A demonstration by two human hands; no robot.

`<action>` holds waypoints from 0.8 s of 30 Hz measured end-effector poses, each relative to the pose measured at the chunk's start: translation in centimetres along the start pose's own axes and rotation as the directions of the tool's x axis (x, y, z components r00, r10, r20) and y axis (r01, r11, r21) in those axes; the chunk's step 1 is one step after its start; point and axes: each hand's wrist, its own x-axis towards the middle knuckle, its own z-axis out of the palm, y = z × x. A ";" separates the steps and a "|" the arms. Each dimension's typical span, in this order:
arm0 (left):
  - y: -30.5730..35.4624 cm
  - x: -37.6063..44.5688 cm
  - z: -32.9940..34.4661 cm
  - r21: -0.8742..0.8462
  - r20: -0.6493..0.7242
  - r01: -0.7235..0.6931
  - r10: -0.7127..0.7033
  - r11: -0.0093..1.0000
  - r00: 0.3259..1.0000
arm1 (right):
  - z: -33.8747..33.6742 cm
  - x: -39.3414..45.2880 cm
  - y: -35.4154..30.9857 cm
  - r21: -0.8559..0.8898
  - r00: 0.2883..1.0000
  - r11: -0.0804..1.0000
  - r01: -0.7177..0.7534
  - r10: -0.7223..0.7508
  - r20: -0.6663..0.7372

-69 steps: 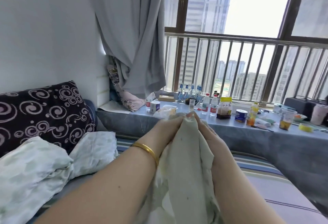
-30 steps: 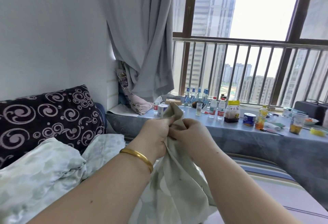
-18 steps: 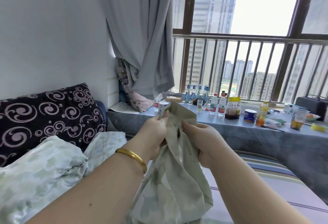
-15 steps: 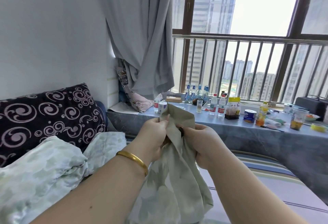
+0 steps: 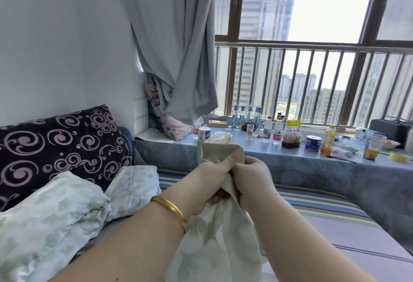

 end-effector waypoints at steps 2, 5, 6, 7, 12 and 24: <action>-0.2 0.0 0.0 0.012 0.006 -0.074 0.074 0.997 0.997 | -0.2 0.2 -0.1 0.000 1.000 1.000 0.024 -0.024 -0.014; -0.3 -0.1 -0.4 -0.028 0.008 -0.110 0.110 0.994 0.994 | -0.4 0.5 -0.3 0.013 0.999 0.999 0.052 -0.052 -0.015; -0.3 -0.2 -0.5 -0.029 0.017 -0.111 0.111 0.993 0.994 | -0.5 0.5 -0.4 0.020 0.999 0.999 0.050 -0.050 -0.011; -0.3 -0.3 -0.5 -0.020 0.015 -0.108 0.108 0.994 0.994 | -0.6 0.5 -0.5 0.028 0.999 0.999 0.042 -0.042 -0.009; 0.0 -0.6 0.3 -0.014 -0.051 -0.046 0.045 0.999 0.998 | -0.3 0.5 0.0 0.033 0.999 0.998 0.044 -0.044 -0.025; -0.7 -0.3 0.8 -0.163 0.019 -0.159 0.164 0.974 0.986 | 0.6 0.5 -0.4 0.149 0.995 0.987 0.056 -0.043 -0.091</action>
